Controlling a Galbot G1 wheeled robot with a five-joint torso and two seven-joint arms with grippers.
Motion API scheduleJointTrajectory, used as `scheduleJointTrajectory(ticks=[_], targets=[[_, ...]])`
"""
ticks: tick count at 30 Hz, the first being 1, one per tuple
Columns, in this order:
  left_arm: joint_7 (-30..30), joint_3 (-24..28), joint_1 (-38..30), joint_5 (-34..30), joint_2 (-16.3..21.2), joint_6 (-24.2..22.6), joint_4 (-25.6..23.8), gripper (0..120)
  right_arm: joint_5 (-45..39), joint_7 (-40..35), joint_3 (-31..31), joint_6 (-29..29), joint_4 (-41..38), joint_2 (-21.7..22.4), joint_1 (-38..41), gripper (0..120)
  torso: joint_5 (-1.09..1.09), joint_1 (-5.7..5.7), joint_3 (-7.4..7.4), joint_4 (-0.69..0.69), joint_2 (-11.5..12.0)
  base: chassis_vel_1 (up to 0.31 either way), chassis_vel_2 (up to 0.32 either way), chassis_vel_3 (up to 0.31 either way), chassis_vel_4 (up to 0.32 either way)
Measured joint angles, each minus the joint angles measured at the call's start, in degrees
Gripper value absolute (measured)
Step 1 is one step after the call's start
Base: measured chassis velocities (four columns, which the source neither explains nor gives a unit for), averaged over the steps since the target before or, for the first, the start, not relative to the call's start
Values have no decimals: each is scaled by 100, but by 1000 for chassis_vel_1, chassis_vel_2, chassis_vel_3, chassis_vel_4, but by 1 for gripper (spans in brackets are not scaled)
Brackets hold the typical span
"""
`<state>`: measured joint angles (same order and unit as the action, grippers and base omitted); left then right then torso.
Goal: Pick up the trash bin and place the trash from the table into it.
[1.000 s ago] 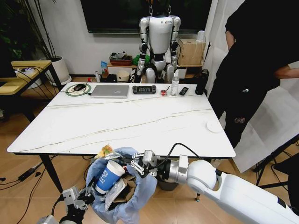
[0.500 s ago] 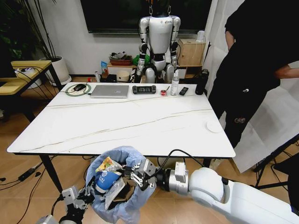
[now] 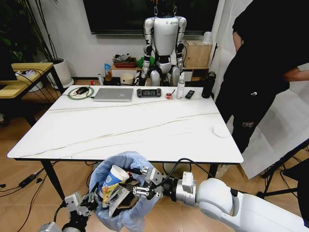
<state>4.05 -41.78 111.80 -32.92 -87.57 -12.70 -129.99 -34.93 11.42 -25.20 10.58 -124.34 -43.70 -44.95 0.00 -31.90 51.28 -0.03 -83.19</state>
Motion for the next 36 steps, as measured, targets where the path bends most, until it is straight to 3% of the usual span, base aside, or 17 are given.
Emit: scheduleJointTrajectory(ticks=[2, 3, 6, 11, 15, 18, 21, 24, 28, 36], targets=[[0, -1, -2, -2, 0, 0, 6, 0, -21, -24, 43, 1, -17, 0, -5, 67, 0, 0, 0, 0, 0, 0, 0, 0, 0], [-2, -3, -5, -8, 1, 0, 19, 0, -141, -77, 180, 25, -38, -22, -19, 74, -1, 0, 0, 0, 0, 0, 0, 0, 0], [-3, -5, -6, -20, 10, -1, 45, 0, -911, -551, 800, 221, -37, -230, -37, 87, 0, 0, 0, 0, 0, 0, 0, 0, 0], [-3, -1, -10, -31, 26, -1, 49, 0, -1081, -1158, 1618, 245, 340, -421, -9, 98, 1, 0, 0, 1, -1, 0, 0, 0, 0], [-3, 2, -11, -35, 31, -1, 50, 0, -1081, -1196, 1797, 204, 460, -438, -10, 100, 0, -1, 0, 1, -1, 0, 0, 0, 0], [-1, 9, -14, -41, 46, -1, 52, 0, -1048, -1180, 2565, 124, 1173, -493, -23, 100, 0, -2, 0, -1, -1, 0, 0, 0, 0], [5, 26, -11, -34, 48, -1, 70, 0, -823, -1220, 3204, 741, 1950, -637, 203, 100, 0, -1, 1, -1, -1, 0, 0, 0, 0], [9, 30, -4, -30, 49, 1, 68, 0, -665, -1117, 3359, 943, 2370, -714, 381, 100, 0, -1, 0, 1, -1, 0, 0, 0, 0], [17, 19, 32, -27, 64, 7, 4, 0, -470, -572, 3544, 1248, 3704, -780, 729, 100, 1, -2, 1, 0, -1, 0, 0, 0, 0], [25, 16, 62, -18, 68, 16, -29, 0, -605, -214, 3510, 1912, 4241, -687, 678, 100, 0, 0, 1, 0, -1, 0, 0, 0, 0]])
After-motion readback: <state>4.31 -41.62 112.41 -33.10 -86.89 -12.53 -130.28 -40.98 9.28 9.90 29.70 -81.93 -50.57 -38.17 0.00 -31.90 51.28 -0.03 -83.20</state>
